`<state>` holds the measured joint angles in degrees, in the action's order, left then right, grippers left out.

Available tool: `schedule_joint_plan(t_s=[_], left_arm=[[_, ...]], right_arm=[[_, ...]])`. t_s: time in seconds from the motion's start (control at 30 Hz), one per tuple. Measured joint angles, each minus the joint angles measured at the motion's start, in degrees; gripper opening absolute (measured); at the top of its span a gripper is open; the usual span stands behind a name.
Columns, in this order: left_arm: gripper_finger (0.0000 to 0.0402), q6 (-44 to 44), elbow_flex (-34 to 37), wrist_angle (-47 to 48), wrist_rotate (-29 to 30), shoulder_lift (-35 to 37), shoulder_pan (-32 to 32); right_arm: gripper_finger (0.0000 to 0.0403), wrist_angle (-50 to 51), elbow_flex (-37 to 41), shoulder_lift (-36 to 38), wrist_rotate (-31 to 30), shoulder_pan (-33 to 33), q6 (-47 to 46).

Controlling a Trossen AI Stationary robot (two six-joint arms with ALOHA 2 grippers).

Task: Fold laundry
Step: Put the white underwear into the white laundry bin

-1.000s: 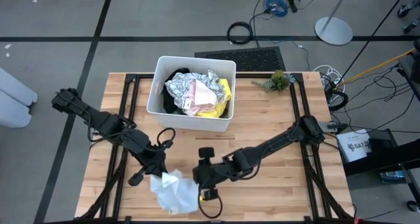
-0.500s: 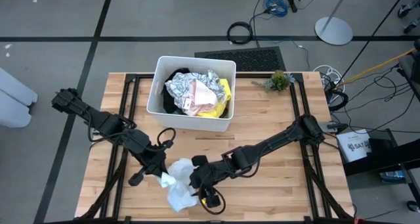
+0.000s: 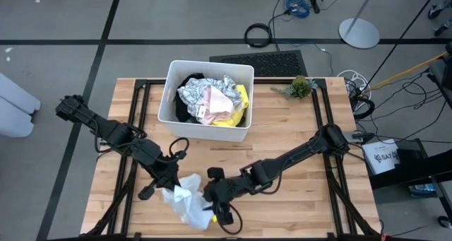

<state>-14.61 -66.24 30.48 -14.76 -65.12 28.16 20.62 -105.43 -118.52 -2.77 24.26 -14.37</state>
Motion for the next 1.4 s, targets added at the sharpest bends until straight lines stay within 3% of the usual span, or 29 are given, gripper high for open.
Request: schedule_joint_plan(t_s=[0.13, 0.37, 0.43, 0.53, 0.6, 0.73, 0.8, 1.07, 1.27, 1.4], left_arm=[[0.0011, 0.19, -0.02, -0.02, 0.02, 0.00, 0.00], [0.0011, 0.35, -0.02, -0.11, 0.36, 0.00, 0.00], [0.0011, 0.35, -0.02, -0.13, 0.42, 0.00, -0.02], [0.0011, 0.33, -0.02, -0.09, 0.44, 0.00, 0.02], [0.0011, 0.35, -0.04, -0.09, 0.44, 0.00, 0.00], [0.0011, 0.84, -0.04, 0.04, 0.71, 0.00, -0.02], [0.0011, 3.51, -0.05, 0.36, 2.07, 0.00, -0.04], [0.0010, 12.68, -0.09, 3.10, 13.63, -0.02, -4.72], [0.0004, 16.50, -0.17, 0.51, 11.33, -1.92, -13.63], [0.0003, 15.19, 1.52, 0.26, 9.61, -5.36, -13.70]], right_arm=[[0.0169, -0.59, -0.02, 0.00, 0.16, 0.53, -1.08], [0.0153, -1.13, 0.02, -1.15, -4.63, 0.32, -0.01], [0.0122, -0.56, 0.01, -1.27, -4.65, 0.29, 1.38], [0.0039, -0.61, 0.00, -1.51, -4.79, 0.60, 3.86], [0.0013, -0.58, 0.00, -1.48, -4.93, 0.98, 5.50], [0.0002, 4.74, 0.00, 0.34, -7.30, 1.51, 5.69], [0.0001, 9.35, 0.00, 2.41, -11.54, 1.43, 4.88], [0.0000, 24.18, 0.00, 9.90, -26.77, 0.48, 2.46], [0.0000, 24.72, -0.02, 11.30, -27.61, -1.52, 3.98], [0.0000, 27.85, -0.04, 8.04, -24.73, 0.07, -0.65]])
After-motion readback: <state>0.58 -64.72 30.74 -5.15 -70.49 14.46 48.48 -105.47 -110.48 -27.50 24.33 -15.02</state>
